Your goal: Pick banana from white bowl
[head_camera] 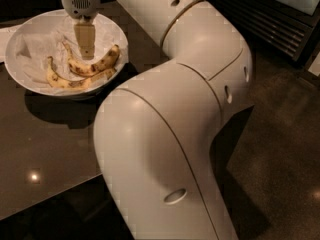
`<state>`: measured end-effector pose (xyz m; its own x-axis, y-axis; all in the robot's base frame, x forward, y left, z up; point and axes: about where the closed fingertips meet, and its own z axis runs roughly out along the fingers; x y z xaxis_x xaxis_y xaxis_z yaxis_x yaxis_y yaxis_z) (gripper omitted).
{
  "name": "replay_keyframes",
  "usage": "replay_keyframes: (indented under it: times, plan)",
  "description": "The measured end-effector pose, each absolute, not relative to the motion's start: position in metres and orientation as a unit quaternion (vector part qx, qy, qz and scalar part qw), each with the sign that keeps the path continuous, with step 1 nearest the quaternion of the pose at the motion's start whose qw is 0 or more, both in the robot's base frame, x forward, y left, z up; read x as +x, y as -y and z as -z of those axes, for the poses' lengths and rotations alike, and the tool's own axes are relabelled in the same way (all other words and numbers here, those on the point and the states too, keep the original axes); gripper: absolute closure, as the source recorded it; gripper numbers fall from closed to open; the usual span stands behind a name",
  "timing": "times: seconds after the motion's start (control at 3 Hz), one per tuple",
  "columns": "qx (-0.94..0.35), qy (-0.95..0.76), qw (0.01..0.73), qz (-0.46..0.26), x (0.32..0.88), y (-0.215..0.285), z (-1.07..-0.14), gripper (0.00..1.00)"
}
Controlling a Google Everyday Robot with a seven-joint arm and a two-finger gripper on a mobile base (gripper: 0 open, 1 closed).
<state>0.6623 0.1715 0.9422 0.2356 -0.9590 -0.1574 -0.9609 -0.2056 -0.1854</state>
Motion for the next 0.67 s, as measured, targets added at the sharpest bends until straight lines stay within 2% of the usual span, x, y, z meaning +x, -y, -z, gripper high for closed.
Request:
replay_keyframes:
  times: [0.33,0.67]
  plan:
    - [-0.784,-0.612,0.106,-0.003,0.662,-0.179,-0.929,0.4]
    - [-0.788,-0.609,0.092,-0.003,0.661,-0.183,-0.917,0.52]
